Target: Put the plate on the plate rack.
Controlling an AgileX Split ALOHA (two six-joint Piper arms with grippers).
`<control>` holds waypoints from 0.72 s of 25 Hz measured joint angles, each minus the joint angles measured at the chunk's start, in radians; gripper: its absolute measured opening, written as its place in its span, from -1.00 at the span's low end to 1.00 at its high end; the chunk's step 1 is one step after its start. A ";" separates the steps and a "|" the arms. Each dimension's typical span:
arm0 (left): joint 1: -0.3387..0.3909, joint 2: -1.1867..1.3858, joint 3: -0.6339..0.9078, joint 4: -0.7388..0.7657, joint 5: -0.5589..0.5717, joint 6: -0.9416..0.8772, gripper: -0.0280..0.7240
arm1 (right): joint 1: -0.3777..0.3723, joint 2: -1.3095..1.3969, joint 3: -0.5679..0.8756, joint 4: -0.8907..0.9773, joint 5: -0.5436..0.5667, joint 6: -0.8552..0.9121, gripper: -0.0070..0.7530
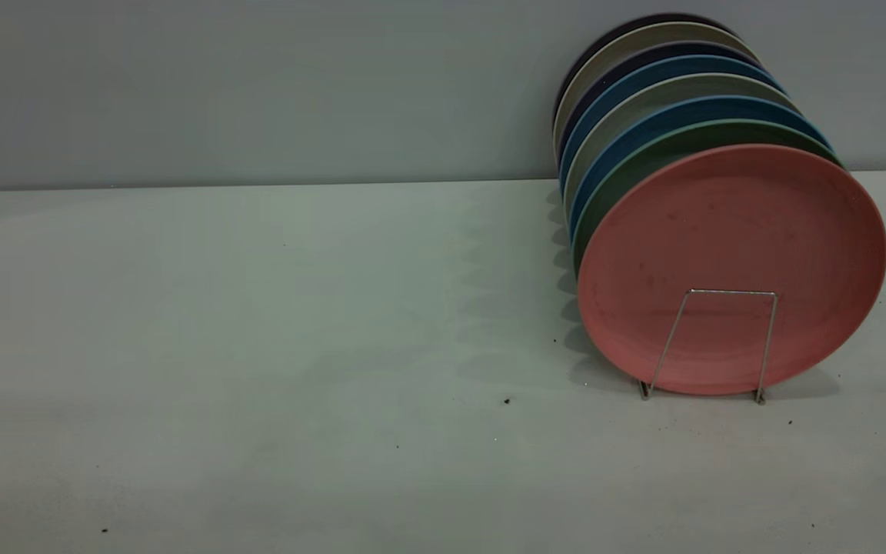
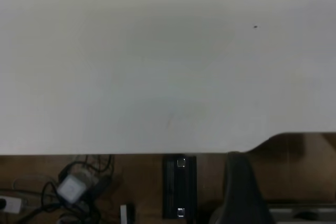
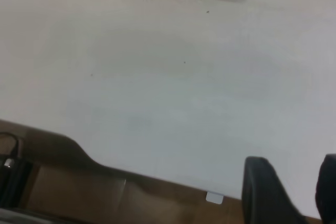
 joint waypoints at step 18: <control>0.000 0.000 0.000 0.015 0.000 -0.025 0.31 | 0.000 0.000 0.000 0.000 0.000 0.001 -0.29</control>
